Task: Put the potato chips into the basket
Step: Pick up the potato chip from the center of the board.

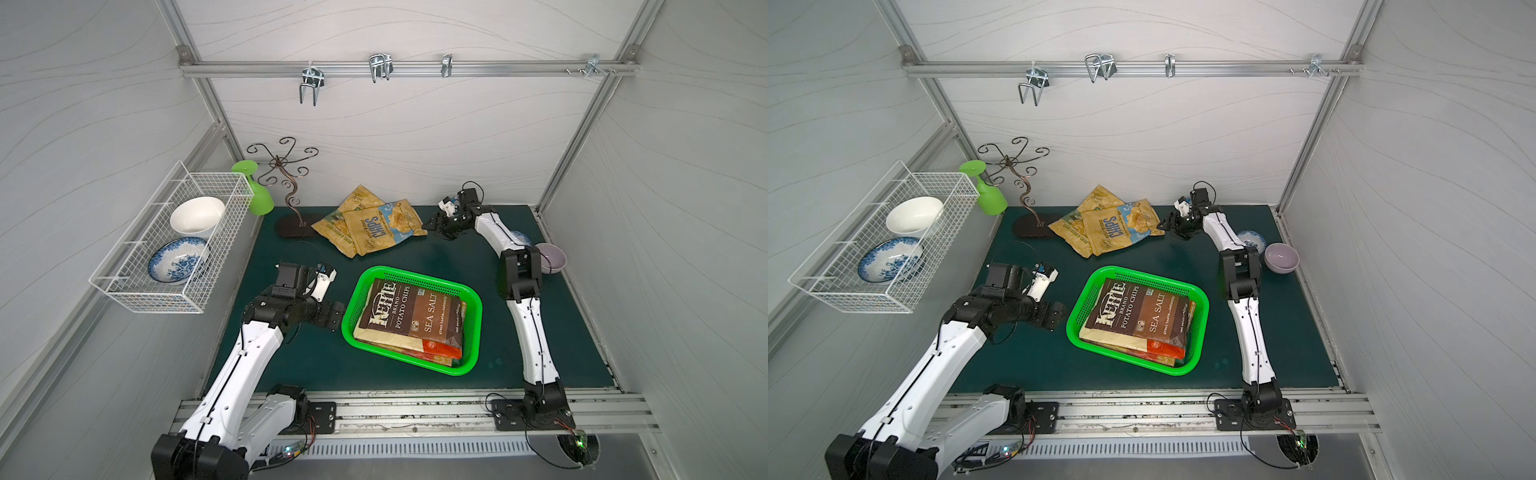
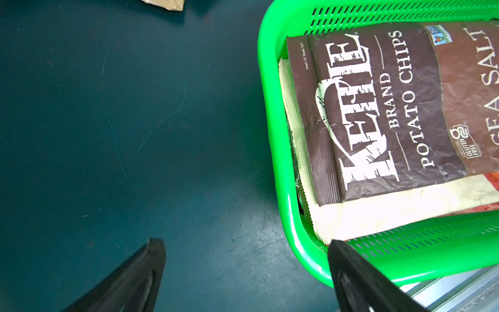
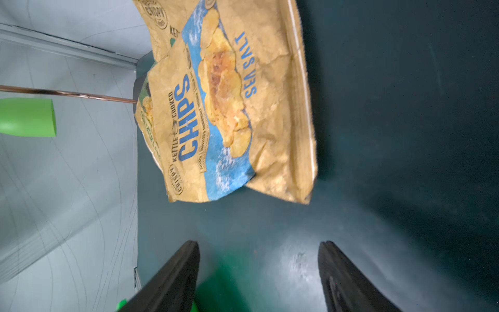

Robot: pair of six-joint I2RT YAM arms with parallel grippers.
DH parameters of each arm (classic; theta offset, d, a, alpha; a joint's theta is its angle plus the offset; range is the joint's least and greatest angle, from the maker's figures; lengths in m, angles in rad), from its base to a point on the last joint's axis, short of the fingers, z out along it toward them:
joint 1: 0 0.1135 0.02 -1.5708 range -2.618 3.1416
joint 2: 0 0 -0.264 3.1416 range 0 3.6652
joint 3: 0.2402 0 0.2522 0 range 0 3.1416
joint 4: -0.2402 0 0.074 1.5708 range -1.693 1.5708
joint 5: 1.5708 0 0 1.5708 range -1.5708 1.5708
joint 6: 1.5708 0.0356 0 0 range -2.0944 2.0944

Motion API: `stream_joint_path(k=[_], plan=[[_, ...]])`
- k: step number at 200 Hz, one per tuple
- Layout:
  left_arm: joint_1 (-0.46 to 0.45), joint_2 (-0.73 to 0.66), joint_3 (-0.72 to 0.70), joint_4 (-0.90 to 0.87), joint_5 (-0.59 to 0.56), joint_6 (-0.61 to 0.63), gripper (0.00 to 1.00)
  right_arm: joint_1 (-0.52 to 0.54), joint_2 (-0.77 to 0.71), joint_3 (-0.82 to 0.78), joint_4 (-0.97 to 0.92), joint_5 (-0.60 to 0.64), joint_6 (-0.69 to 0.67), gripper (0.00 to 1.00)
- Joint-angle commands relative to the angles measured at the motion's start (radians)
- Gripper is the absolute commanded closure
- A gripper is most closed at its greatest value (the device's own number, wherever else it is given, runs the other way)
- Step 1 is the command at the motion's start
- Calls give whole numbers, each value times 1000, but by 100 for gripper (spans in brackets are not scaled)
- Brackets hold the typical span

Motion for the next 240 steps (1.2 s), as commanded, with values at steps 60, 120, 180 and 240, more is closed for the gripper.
stream_joint_path(k=[60, 120, 180, 240], plan=[[3, -18, 2, 18, 23, 6, 2, -3, 174, 136, 188, -71, 169, 34], [3, -15, 4, 16, 19, 5, 2, 26, 198, 145, 251, -113, 184, 36], [2, -24, 2, 18, 19, 5, 2, 20, 166, 125, 283, -133, 202, 62], [3, -27, -1, 19, 22, 6, 2, 19, 85, 65, 279, -119, 182, 98]])
